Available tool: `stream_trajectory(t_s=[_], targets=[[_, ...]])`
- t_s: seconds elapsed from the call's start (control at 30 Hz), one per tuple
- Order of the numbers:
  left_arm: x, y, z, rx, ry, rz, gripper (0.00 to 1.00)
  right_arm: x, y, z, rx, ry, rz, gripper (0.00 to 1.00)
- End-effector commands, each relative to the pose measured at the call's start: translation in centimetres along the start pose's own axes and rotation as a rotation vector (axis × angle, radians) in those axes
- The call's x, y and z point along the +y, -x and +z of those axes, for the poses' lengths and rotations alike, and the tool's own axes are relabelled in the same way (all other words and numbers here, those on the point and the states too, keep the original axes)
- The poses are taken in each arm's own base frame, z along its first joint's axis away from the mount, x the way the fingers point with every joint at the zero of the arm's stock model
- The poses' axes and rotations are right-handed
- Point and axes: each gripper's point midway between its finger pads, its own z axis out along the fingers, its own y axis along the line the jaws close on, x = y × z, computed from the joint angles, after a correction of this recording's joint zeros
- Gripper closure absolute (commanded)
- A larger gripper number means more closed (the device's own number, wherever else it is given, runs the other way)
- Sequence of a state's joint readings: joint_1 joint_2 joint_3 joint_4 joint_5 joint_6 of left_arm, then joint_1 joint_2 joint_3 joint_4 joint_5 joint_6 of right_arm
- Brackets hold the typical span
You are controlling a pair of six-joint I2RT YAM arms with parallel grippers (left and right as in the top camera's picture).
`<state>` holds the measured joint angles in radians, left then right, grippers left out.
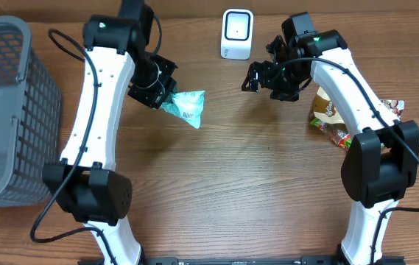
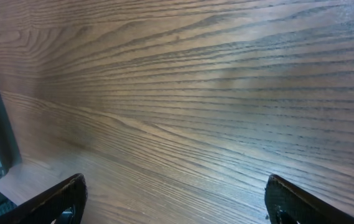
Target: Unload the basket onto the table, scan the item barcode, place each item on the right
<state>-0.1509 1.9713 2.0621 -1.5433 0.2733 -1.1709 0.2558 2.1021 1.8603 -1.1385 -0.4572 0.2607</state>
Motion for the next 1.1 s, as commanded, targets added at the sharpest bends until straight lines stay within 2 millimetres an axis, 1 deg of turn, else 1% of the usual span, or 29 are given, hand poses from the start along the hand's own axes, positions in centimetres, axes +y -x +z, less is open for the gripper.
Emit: stream_trajectory(t_s=[0.0, 0.1, 0.13, 0.33, 0.37, 0.5, 0.57, 0.63, 0.7, 0.8, 0.87, 0.9, 0.97, 1.03, 1.07], targets=[[0.7, 0.2, 3.1, 0.037, 0.035, 0.015, 0.96, 0.4, 0.2, -0.7, -0.017, 0.013, -0.032, 0.08], [1.2, 0.3, 5.3, 0.058, 0.046, 0.005, 0.96, 0.4, 0.3, -0.7, -0.018, 0.013, -0.036, 0.08], [1.5, 0.6, 6.4, 0.059, 0.055, -0.007, 0.96, 0.4, 0.3, -0.7, -0.018, 0.013, -0.039, 0.08], [2.3, 1.4, 10.7, 0.053, 0.046, -0.005, 0.96, 0.7, 0.1, -0.5, -0.014, 0.013, -0.069, 0.08], [2.7, 1.6, 11.9, 0.053, 0.044, -0.008, 0.96, 0.9, 0.0, -0.4, -0.011, 0.014, -0.077, 0.08], [4.3, 1.9, 15.0, 0.055, 0.054, -0.009, 0.96, 1.5, -0.3, -0.1, -0.007, 0.017, -0.123, 0.08], [4.7, 1.8, 15.7, 0.057, 0.056, 0.012, 0.96, 1.8, -0.3, 0.0, -0.009, 0.019, -0.149, 0.08], [4.6, 1.8, 16.1, 0.056, 0.042, 0.103, 0.96, 2.1, -0.3, 0.1, -0.009, 0.021, -0.172, 0.08], [3.7, 2.0, 16.2, 0.043, 0.008, 0.255, 0.96, 2.2, -0.4, 0.2, -0.008, 0.021, -0.201, 0.08], [1.6, 1.7, 16.3, 0.026, -0.081, 0.568, 0.96, 2.2, -0.4, 0.2, -0.009, 0.021, -0.214, 0.08], [0.7, 0.9, 16.3, 0.03, -0.124, 0.788, 0.88, 2.2, -0.4, 0.2, -0.009, 0.021, -0.215, 0.08], [0.8, 0.7, 16.4, 0.029, -0.121, 0.845, 0.83, 2.2, -0.4, 0.2, -0.009, 0.021, -0.218, 0.08], [0.9, 0.2, 16.5, 0.032, -0.113, 0.971, 0.67, 2.2, -0.4, 0.2, -0.009, 0.021, -0.22, 0.08], [1.1, 0.1, 16.6, 0.033, -0.103, 0.986, 0.5, 2.2, -0.4, 0.2, -0.008, 0.021, -0.236, 0.08], [1.1, 0.1, 16.6, 0.031, -0.1, 0.986, 0.2, 2.2, -0.4, 0.2, -0.008, 0.021, -0.236, 0.08]])
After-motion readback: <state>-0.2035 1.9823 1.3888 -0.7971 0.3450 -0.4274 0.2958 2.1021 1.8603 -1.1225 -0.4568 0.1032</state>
